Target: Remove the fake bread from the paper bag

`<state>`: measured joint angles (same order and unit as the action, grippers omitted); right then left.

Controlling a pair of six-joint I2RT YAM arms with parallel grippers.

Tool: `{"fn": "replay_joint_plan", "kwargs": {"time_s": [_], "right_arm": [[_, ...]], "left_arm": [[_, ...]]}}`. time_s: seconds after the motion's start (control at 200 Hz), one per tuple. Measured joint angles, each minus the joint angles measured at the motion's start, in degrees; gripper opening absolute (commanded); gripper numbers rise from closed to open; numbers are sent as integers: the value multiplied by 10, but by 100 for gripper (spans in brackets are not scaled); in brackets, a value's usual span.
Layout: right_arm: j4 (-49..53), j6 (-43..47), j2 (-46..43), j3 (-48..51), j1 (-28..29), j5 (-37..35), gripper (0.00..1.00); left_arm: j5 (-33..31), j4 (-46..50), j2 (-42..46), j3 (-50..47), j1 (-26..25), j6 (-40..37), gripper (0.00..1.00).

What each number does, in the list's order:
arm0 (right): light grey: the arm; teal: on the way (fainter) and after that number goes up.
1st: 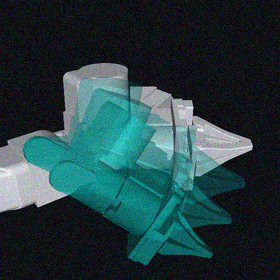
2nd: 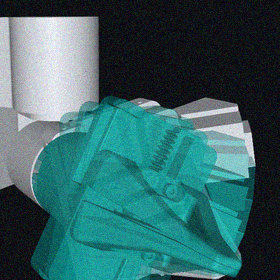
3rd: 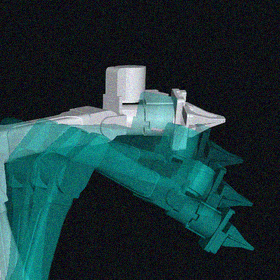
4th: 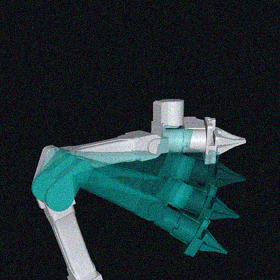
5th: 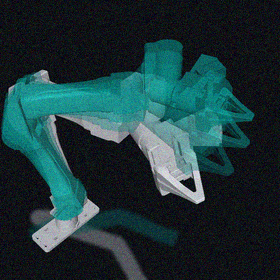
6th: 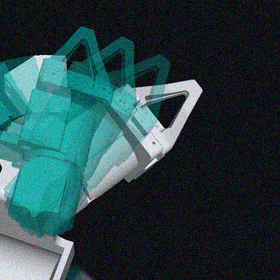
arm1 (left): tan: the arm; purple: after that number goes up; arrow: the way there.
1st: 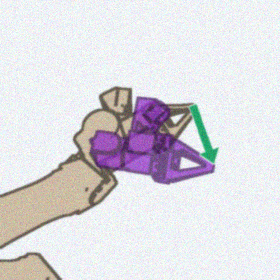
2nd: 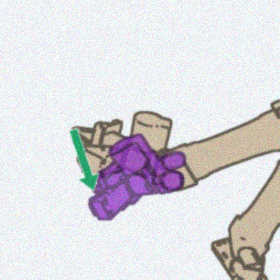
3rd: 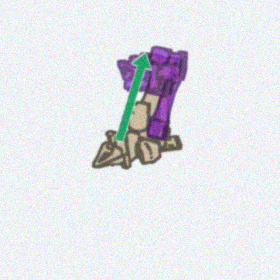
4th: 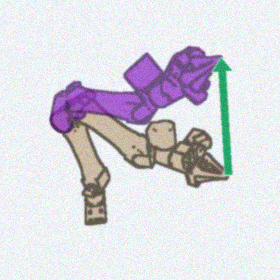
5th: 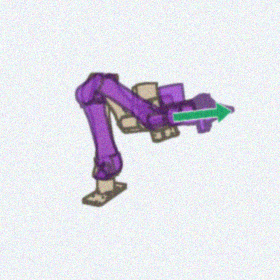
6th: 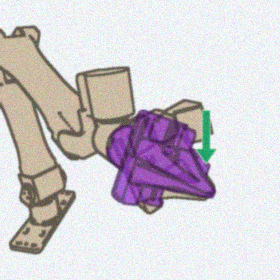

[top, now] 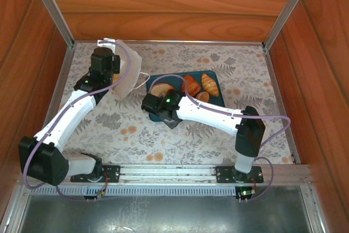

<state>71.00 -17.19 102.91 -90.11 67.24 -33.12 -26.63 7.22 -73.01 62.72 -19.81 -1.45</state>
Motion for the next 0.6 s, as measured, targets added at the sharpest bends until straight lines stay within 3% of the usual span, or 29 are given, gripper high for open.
{"fn": "replay_joint_plan", "kwargs": {"time_s": [0.6], "right_arm": [[25,-21,-1,-23,-2,-12,31]], "left_arm": [[5,-2,0,-1,0,1,0]]}}
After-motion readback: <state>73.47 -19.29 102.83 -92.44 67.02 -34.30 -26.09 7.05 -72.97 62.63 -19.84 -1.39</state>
